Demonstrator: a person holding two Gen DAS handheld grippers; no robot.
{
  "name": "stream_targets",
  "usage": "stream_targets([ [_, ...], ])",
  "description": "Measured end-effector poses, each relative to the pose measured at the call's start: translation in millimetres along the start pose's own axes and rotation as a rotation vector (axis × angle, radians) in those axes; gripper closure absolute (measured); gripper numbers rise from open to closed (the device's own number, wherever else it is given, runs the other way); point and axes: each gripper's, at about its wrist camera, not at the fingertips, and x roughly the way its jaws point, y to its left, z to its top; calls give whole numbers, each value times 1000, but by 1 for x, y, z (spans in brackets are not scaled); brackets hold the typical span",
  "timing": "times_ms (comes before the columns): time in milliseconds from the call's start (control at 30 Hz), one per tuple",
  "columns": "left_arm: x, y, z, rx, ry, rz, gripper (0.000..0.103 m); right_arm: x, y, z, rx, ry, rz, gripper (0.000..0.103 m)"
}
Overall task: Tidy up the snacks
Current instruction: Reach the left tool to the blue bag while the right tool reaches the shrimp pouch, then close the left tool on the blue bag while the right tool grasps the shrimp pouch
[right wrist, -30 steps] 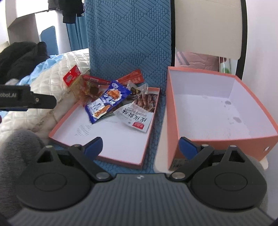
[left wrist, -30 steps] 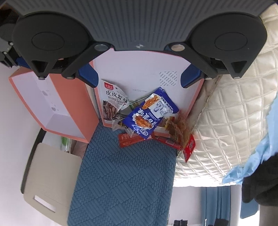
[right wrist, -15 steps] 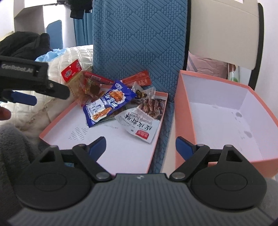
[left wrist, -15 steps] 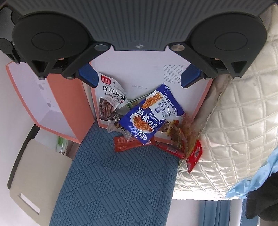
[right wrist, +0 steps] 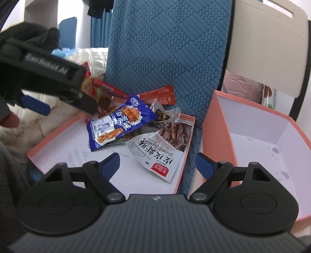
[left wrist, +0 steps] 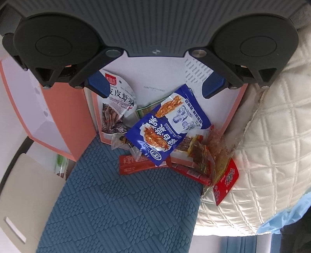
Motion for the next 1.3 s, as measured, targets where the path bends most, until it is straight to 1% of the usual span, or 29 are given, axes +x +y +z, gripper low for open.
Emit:
stream_targets([
  [67, 10, 0, 3, 1, 3, 5, 1, 11, 1, -1, -4, 16, 6, 21],
  [233, 31, 1, 10, -16, 19, 2, 1, 32, 1, 0, -8, 43, 6, 22],
  [433, 53, 4, 21, -33, 25, 3, 1, 56, 2, 3, -60, 41, -20, 22],
  [667, 83, 21, 36, -93, 36, 0, 2, 83, 1, 8, -103, 19, -62, 22],
  [767, 97, 30, 43, -113, 41, -4, 2, 96, 1, 11, -106, 27, -56, 21],
  [867, 109, 36, 47, -121, 44, -16, 2, 108, 1, 15, -87, 39, -48, 21],
  [1033, 124, 39, 52, -120, 56, -28, 3, 127, -7, 26, -24, 44, -60, 21],
  [1133, 130, 41, 51, -129, 60, -44, 8, 137, -14, 33, 30, 51, -58, 22],
  [1233, 136, 41, 49, -130, 74, -61, 11, 151, -22, 38, 87, 91, -65, 22],
  [1300, 139, 39, 47, -112, 79, -69, 12, 158, -28, 41, 128, 109, -49, 22],
])
